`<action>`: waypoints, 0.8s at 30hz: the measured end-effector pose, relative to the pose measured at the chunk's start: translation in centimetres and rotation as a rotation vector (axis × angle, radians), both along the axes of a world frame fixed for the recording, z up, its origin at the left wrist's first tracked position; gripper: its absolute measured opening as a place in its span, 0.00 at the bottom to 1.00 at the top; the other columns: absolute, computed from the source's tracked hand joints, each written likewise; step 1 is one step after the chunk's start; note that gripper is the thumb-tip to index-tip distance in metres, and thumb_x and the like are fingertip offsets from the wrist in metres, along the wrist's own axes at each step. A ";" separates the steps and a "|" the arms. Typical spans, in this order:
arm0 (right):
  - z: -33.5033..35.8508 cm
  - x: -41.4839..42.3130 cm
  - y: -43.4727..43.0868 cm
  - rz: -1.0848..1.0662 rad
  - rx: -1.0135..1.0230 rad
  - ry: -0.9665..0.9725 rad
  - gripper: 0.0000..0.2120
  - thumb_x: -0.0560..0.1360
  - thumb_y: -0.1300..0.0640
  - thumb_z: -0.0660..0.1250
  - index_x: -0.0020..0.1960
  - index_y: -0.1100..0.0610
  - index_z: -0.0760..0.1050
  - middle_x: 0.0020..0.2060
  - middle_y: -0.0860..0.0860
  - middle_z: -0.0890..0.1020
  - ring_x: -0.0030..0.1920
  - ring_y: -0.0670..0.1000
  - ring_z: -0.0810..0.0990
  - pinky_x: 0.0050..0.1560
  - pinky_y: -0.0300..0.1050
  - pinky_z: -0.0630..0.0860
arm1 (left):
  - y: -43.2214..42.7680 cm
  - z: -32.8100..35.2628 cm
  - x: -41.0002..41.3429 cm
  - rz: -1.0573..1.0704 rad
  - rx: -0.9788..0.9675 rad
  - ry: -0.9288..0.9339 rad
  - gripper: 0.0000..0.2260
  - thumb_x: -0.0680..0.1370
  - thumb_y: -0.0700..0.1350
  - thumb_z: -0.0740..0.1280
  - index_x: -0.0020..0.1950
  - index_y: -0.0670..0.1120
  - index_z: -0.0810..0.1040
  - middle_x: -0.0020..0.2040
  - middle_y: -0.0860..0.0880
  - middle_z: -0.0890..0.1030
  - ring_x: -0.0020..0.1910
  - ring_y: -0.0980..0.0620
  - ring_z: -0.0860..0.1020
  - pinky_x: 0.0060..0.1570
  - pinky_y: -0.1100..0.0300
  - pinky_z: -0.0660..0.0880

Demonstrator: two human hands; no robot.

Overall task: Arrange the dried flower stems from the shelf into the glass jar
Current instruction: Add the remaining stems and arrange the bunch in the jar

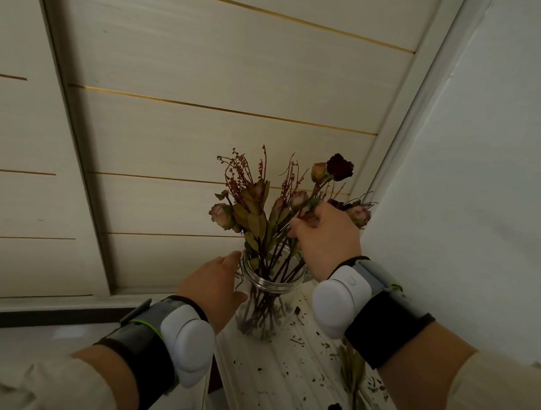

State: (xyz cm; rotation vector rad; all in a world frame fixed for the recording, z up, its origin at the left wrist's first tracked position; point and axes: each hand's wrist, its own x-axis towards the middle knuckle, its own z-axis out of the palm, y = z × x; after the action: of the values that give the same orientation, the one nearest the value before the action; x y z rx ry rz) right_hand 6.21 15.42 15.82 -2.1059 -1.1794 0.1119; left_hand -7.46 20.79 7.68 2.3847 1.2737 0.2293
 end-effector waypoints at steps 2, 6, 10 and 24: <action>-0.5 -0.2 0.3 0.004 -0.017 -0.011 0.10 0.75 0.53 0.62 0.46 0.59 0.77 0.44 0.52 0.83 0.45 0.53 0.80 0.46 0.42 0.74 | 0.0 0.0 0.0 -0.001 -0.001 0.004 0.32 0.78 0.49 0.64 0.77 0.50 0.50 0.74 0.48 0.64 0.71 0.48 0.66 0.68 0.57 0.65; -1.4 -0.8 0.6 0.025 -0.041 -0.019 0.10 0.76 0.53 0.63 0.47 0.60 0.77 0.45 0.54 0.83 0.47 0.55 0.80 0.46 0.42 0.73 | 0.1 -0.1 0.0 -0.002 0.001 0.010 0.32 0.78 0.49 0.64 0.77 0.49 0.51 0.74 0.48 0.64 0.71 0.48 0.66 0.68 0.57 0.65; -2.6 -1.2 0.8 0.052 -0.145 -0.079 0.10 0.76 0.54 0.62 0.46 0.61 0.75 0.45 0.56 0.81 0.48 0.56 0.79 0.45 0.43 0.73 | 0.2 -0.2 0.1 0.002 0.012 0.009 0.32 0.77 0.49 0.65 0.77 0.49 0.52 0.73 0.48 0.66 0.70 0.48 0.68 0.67 0.57 0.67; -3.1 -1.5 1.5 0.041 -0.291 -0.103 0.11 0.76 0.55 0.62 0.37 0.58 0.69 0.28 0.48 0.66 0.40 0.51 0.71 0.33 0.39 0.64 | 0.1 -0.2 0.1 -0.012 0.014 0.011 0.32 0.77 0.48 0.65 0.76 0.49 0.52 0.72 0.47 0.67 0.68 0.47 0.69 0.64 0.57 0.68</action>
State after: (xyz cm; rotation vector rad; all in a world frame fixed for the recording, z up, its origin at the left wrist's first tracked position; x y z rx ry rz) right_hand 4.72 16.89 12.68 -2.3639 -1.3336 0.2069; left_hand -7.40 20.90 7.47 2.4078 1.2655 0.2227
